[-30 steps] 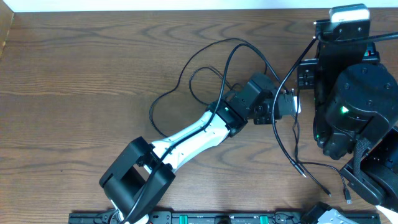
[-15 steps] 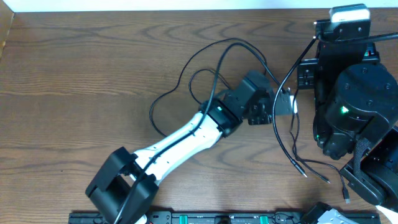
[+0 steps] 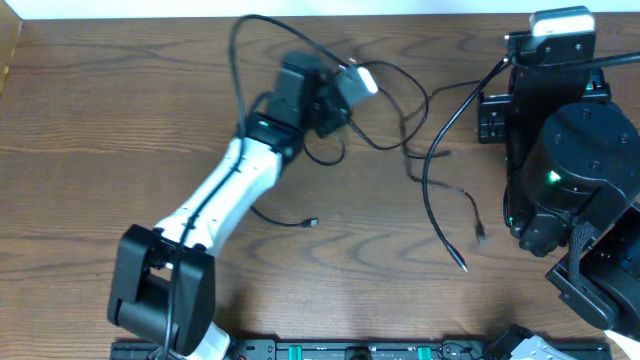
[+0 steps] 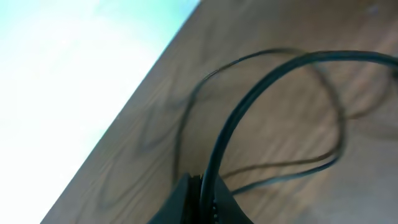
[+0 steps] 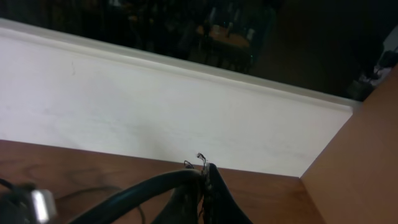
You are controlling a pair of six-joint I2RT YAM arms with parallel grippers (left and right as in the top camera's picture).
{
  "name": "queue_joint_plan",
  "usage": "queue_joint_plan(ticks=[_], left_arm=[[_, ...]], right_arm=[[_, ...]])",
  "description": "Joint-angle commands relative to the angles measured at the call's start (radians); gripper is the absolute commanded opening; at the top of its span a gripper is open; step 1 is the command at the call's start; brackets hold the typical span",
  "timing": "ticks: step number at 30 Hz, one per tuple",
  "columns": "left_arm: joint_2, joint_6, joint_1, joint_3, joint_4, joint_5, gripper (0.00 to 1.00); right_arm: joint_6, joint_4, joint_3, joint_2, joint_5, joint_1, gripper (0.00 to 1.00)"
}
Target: Untangle cables
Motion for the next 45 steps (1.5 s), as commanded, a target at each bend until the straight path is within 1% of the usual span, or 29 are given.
queue_joint_plan(ticks=[1, 7, 10, 17, 22, 26, 28, 32, 34, 39, 45], left_arm=[[-0.023, -0.014, 0.065, 0.003, -0.004, 0.016, 0.07], [-0.023, -0.083, 0.186, 0.003, -0.018, 0.016, 0.07], [-0.023, -0.092, 0.233, 0.003, -0.027, 0.016, 0.07], [-0.022, -0.093, 0.321, 0.003, -0.064, 0.016, 0.07], [-0.022, -0.100, 0.352, 0.003, -0.086, 0.016, 0.08], [-0.022, -0.100, 0.350, 0.003, -0.102, 0.043, 0.07], [-0.022, -0.100, 0.350, 0.003, -0.109, 0.102, 0.07], [-0.022, -0.100, 0.346, 0.003, -0.120, 0.154, 0.07], [-0.022, -0.100, 0.340, 0.003, -0.130, 0.155, 0.07], [-0.020, -0.100, 0.288, 0.003, -0.158, 0.214, 0.07], [-0.020, -0.100, 0.169, 0.003, -0.196, 0.225, 0.07]], right_arm=[[0.019, -0.002, 0.013, -0.010, 0.002, -0.002, 0.01], [0.019, -0.002, 0.013, -0.010, 0.002, -0.002, 0.01], [0.018, -0.001, 0.013, -0.010, 0.017, -0.002, 0.01], [0.018, 0.000, 0.013, -0.019, 0.169, -0.003, 0.01], [0.018, 0.005, 0.013, -0.051, 0.349, -0.003, 0.01], [0.018, 0.042, 0.013, -0.091, 0.549, -0.003, 0.01], [-0.026, 0.101, 0.013, -0.112, 0.648, -0.003, 0.01], [-0.151, 0.227, 0.013, -0.160, 0.702, -0.003, 0.01], [-0.176, 0.270, 0.013, -0.187, 0.706, -0.003, 0.01], [-0.165, 0.230, 0.013, -0.212, 0.572, 0.000, 0.01], [-0.010, 0.064, 0.011, -0.145, 0.438, 0.000, 0.01]])
